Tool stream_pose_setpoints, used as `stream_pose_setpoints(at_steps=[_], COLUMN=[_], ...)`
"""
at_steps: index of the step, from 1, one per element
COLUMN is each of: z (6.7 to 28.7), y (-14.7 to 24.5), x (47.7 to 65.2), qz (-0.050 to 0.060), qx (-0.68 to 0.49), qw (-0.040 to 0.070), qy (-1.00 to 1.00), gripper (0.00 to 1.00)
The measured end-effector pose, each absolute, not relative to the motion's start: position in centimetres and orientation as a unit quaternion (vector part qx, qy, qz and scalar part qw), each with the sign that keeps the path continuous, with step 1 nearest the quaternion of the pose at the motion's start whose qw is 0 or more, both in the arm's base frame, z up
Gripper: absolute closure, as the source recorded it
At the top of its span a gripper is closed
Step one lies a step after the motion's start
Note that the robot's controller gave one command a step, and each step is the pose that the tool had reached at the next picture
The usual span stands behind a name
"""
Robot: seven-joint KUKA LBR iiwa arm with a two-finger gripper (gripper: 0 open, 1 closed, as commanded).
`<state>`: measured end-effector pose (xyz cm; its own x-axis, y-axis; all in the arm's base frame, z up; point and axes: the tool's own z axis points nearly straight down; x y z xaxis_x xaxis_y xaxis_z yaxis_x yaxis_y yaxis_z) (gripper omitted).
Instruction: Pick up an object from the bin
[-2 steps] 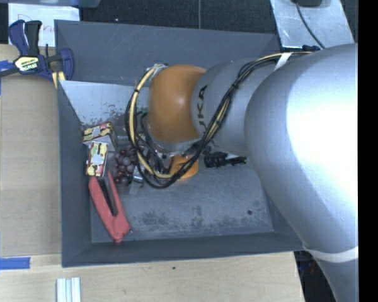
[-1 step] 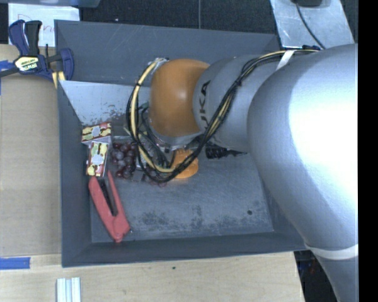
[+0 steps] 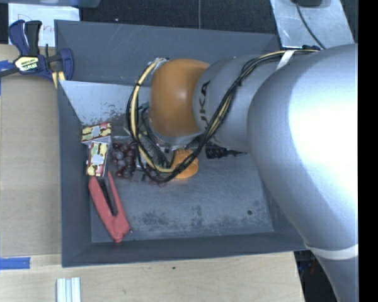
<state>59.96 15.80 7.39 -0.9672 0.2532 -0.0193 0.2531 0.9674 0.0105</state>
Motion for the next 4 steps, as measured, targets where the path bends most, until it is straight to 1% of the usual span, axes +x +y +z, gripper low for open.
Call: stream_pose_setpoints(at_steps=[1, 3, 4], z=[7.6, 9.5, 13.0], y=[15.8, 15.7, 15.7], x=[60.0, 60.0, 60.0], qz=[0.004, 0.005, 0.004], qx=[0.128, 0.129, 0.129], qw=[0.011, 0.013, 0.012], qy=[0.992, 0.992, 0.992], gripper=[1.00, 1.00, 1.00])
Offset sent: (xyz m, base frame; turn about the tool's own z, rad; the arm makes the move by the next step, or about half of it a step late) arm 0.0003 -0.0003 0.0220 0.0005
